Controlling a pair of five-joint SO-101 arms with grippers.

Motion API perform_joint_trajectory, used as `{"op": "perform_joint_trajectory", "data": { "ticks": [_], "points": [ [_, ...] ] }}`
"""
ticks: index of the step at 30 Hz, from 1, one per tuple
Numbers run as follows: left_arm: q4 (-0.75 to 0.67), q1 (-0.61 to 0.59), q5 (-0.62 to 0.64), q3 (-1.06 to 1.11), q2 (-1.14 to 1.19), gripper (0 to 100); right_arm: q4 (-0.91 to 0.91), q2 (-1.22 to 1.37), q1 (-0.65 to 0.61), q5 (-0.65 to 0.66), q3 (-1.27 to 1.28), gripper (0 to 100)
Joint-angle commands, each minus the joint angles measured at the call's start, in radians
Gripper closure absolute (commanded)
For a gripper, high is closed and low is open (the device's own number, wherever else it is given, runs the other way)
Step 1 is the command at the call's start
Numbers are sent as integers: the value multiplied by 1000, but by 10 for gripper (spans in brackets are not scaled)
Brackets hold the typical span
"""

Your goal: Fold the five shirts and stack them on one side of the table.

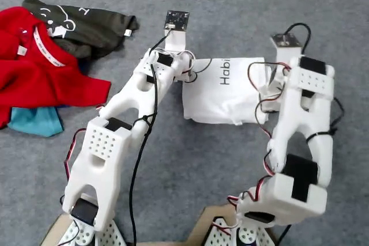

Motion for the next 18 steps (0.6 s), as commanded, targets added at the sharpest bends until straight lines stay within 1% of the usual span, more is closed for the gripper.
{"op": "perform_joint_trajectory", "data": {
  "ticks": [1, 4, 6, 8, 11, 15, 16, 18],
  "points": [
    [68, 7, -6, -73, -35, 971, 58, -99, 46, 8, -50, 984],
    [144, 7, -6, -105, -66, 971, 141, -166, 83, 8, -42, 984],
    [161, 7, -8, -105, -84, 971, 196, -206, 109, 8, -42, 984],
    [180, 7, -41, -104, -94, 972, 242, -232, 138, 8, -42, 984],
    [204, 2, -83, -97, -117, 972, 262, -255, 187, 8, -42, 984],
    [195, -42, -41, -25, -199, 972, 275, -257, 206, -8, -33, 975],
    [178, -47, -35, 15, -227, 972, 273, -257, 199, -35, -18, 966],
    [124, -47, -34, 119, -299, 972, 252, -257, 166, -153, 19, 932]
  ]
}}
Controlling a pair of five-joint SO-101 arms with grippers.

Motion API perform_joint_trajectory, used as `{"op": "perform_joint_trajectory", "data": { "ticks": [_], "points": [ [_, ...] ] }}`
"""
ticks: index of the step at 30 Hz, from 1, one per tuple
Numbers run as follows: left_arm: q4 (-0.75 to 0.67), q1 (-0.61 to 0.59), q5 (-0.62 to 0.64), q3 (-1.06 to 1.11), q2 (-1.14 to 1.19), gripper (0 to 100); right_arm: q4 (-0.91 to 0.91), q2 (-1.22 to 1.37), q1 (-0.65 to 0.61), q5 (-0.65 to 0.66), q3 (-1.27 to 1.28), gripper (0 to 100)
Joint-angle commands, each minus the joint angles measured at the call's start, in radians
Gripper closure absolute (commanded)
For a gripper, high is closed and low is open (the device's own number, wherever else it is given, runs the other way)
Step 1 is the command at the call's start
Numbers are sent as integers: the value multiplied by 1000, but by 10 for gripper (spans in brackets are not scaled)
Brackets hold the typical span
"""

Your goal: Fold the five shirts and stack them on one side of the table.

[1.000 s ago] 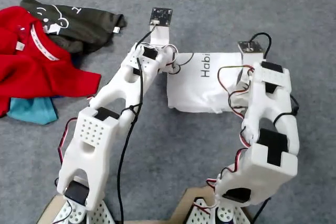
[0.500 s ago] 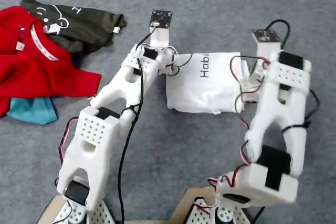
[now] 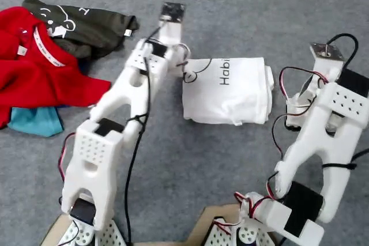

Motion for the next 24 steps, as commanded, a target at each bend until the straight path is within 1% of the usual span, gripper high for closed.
{"op": "perform_joint_trajectory", "data": {
  "ticks": [1, 4, 7, 9, 12, 15, 17, 20, 24],
  "points": [
    [-100, -7, 14, 157, -178, 972, -35, -38, -43, -186, 36, 905],
    [-295, -12, 14, 364, -298, 972, -117, -38, -120, -399, 99, 810],
    [-473, -27, 14, 535, -367, 972, -226, -38, -204, -575, 147, 715],
    [-529, -31, 15, 585, -382, 971, -327, -38, -258, -675, 186, 665],
    [-534, -35, 15, 587, -377, 971, -460, -38, -331, -795, 246, 629],
    [-534, -36, 15, 587, -373, 971, -575, -38, -381, -865, 309, 631],
    [-534, -38, 15, 587, -373, 971, -631, -38, -388, -898, 348, 631],
    [-534, -38, 15, 587, -373, 971, -637, -38, -384, -913, 369, 630],
    [-534, -38, 15, 587, -373, 971, -589, -47, -334, -911, 340, 630]
  ]
}}
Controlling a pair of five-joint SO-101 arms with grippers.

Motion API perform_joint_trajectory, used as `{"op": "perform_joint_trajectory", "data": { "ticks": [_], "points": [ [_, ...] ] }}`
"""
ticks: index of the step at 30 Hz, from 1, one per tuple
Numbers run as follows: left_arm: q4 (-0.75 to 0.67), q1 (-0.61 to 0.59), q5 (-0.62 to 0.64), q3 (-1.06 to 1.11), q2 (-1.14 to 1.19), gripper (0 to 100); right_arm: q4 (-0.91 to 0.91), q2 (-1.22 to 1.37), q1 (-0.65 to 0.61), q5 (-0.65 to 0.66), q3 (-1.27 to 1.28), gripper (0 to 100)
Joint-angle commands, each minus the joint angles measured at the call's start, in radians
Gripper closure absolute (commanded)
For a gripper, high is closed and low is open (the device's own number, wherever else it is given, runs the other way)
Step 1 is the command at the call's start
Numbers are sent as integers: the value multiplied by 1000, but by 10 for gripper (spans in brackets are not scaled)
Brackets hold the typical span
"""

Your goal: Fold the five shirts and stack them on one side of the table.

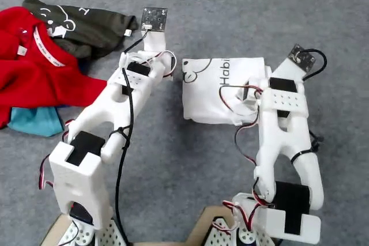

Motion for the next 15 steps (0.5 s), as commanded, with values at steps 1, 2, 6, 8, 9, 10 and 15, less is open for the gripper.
{"op": "perform_joint_trajectory", "data": {
  "ticks": [1, 2, 6, 8, 9, 10, 15],
  "points": [
    [-17, -5, 11, 2, -57, 971, 46, -44, 52, -8, -48, 630],
    [-17, -5, 11, 2, -57, 971, 78, -39, 75, -6, -71, 630],
    [-17, -5, 11, 2, -57, 971, 201, -39, 158, -3, -153, 630],
    [-17, -5, 11, 2, -55, 971, 253, -42, 187, -3, -180, 630],
    [-17, -5, 11, 2, -55, 971, 275, -44, 203, -3, -191, 630],
    [-17, -5, 11, 2, -55, 971, 293, -44, 213, -3, -202, 630],
    [-17, -5, 11, 2, -55, 971, 336, -39, 229, -3, -228, 631]
  ]
}}
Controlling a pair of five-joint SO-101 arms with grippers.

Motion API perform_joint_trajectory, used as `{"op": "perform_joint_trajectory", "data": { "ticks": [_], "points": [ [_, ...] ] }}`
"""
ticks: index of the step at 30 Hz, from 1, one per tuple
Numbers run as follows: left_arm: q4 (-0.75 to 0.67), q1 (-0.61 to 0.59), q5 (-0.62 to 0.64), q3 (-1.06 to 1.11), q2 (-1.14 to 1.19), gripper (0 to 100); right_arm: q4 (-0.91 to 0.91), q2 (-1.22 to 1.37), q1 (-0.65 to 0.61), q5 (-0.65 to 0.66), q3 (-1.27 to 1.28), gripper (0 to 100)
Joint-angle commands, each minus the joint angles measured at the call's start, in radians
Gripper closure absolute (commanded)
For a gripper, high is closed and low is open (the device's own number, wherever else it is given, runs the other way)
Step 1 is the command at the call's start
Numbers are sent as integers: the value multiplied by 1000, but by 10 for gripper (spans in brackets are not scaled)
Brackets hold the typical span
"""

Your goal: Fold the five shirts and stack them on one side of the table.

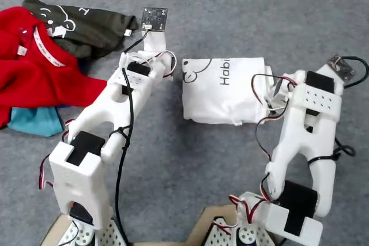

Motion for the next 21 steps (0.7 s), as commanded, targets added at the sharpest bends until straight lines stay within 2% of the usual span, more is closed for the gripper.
{"op": "perform_joint_trajectory", "data": {
  "ticks": [1, 5, 13, 16, 21],
  "points": [
    [-17, -5, 11, 2, -55, 971, 17, -39, 11, -3, -41, 631],
    [-17, -5, 9, 2, -55, 971, -26, -38, -35, -12, -19, 631],
    [-17, -5, 9, 2, -55, 971, -279, -16, -152, -120, 130, 628],
    [-17, -5, 9, 2, -55, 971, -393, 71, -153, -130, 176, 627],
    [-18, -4, 8, 2, -55, 971, -439, 277, -158, -127, 145, 631]
  ]
}}
